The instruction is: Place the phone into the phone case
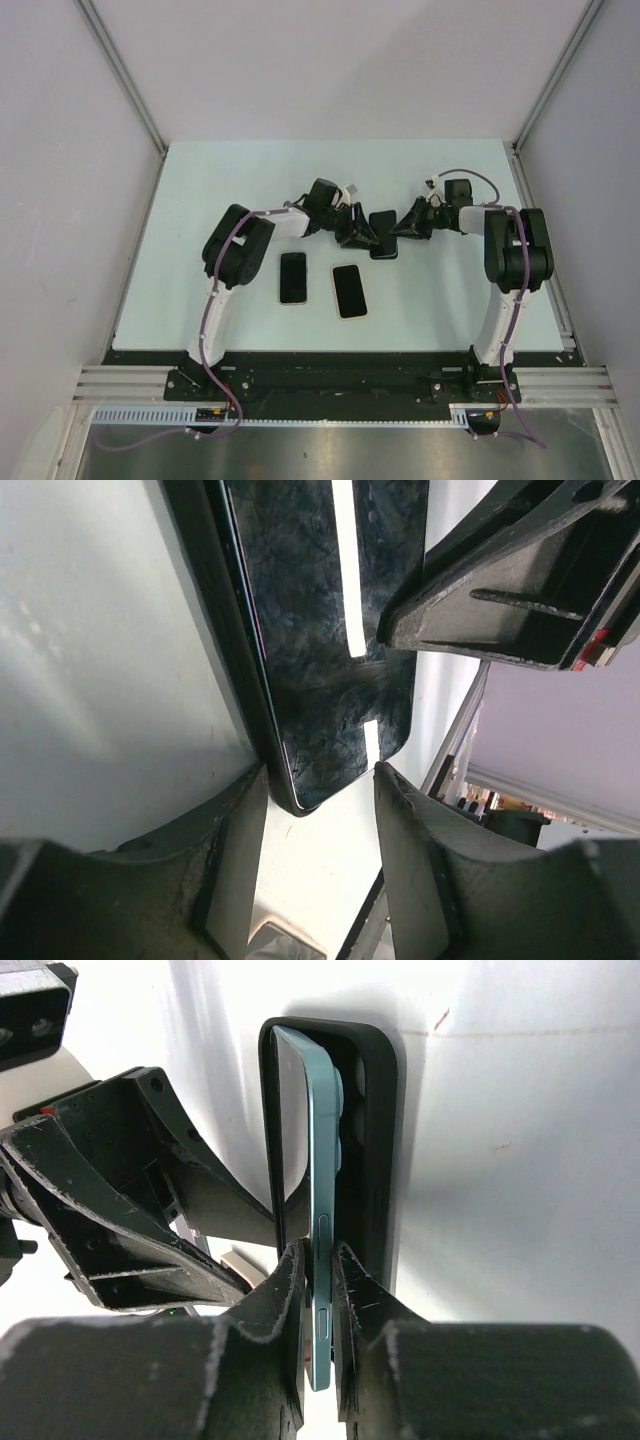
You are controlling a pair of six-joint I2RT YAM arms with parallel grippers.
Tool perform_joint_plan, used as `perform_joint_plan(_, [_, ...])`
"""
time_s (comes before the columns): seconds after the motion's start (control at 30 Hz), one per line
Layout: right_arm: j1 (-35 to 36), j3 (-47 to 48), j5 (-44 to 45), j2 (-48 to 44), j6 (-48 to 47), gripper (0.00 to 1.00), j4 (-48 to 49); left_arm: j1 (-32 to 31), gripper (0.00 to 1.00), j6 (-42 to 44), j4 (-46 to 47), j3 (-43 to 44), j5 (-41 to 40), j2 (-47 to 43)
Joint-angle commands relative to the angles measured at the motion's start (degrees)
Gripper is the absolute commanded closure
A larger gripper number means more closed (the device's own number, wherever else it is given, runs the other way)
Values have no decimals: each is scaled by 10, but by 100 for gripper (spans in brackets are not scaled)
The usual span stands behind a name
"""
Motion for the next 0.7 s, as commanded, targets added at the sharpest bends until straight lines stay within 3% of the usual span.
perform_joint_plan(0.0, [2,29,67,28,-58,87,-59,4,48,-15,42,46,-25,19])
perform_joint_plan(0.5, [38,72,79,65,-114,87,-100,9,47,-40,124,53,-40,45])
perform_joint_plan(0.57, [38,76,82,61,-115,85,-106,10,46,-38,132,43,-39,40])
perform_joint_plan(0.67, [36,82,87,42,-104,73,-112,11,46,-34,134,32,-40,27])
